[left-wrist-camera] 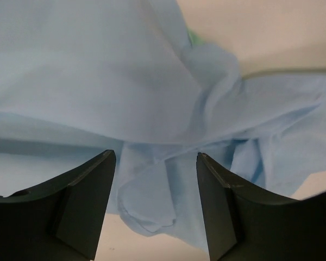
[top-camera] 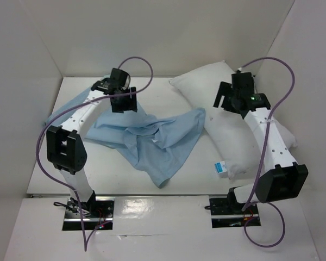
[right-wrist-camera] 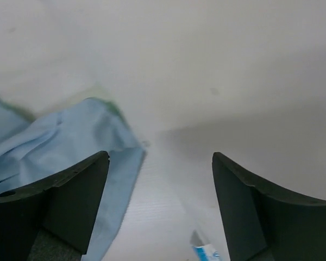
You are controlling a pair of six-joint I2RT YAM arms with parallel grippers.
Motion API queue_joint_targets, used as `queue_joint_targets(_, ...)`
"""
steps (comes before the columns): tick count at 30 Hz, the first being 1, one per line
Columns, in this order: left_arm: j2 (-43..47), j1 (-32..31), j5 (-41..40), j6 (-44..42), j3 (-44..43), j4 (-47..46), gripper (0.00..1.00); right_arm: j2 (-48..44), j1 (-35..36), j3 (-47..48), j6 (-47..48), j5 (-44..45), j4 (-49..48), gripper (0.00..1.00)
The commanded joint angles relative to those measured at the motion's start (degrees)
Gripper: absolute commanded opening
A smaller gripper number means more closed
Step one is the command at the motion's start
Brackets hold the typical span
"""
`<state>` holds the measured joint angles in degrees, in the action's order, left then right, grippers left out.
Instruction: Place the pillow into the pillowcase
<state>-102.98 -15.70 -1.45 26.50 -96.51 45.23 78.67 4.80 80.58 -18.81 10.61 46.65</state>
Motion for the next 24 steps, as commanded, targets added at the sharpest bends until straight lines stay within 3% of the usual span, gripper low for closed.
queue_joint_targets(1,2.3,-4.6,-8.5,-1.9,4.3,3.5,0.73,0.0,8.4,4.0,-0.6,-6.4,-5.0,0.83)
queue_joint_targets(3,3.9,-7.3,-9.4,-1.4,6.1,3.5,0.68,2.1,12.2,5.1,-0.1,-7.2,-5.0,0.73)
queue_joint_targets(6,4.7,-7.2,-13.4,2.1,8.5,4.9,0.68,4.5,19.6,4.2,-1.4,-11.0,-6.5,0.71)
queue_joint_targets(9,6.6,-3.0,-11.3,4.3,11.2,5.0,0.77,8.0,26.0,2.8,-3.0,-9.8,-6.5,0.86)
queue_joint_targets(11,8.7,-1.4,-8.8,4.3,14.0,4.4,0.83,9.9,28.4,2.8,-4.5,-6.6,-4.7,0.93)
queue_joint_targets(17,10.0,-0.4,-0.4,4.3,19.8,0.8,0.85,14.7,29.0,6.3,-6.0,15.0,2.6,0.93)
queue_joint_targets(20,10.5,0.1,5.3,5.5,22.4,-1.5,0.78,16.2,27.9,7.5,-5.3,20.8,2.7,0.93)
queue_joint_targets(24,7.9,0.1,6.7,5.5,23.0,-2.6,0.63,19.7,23.5,6.1,-3.5,14.4,-2.1,0.93)
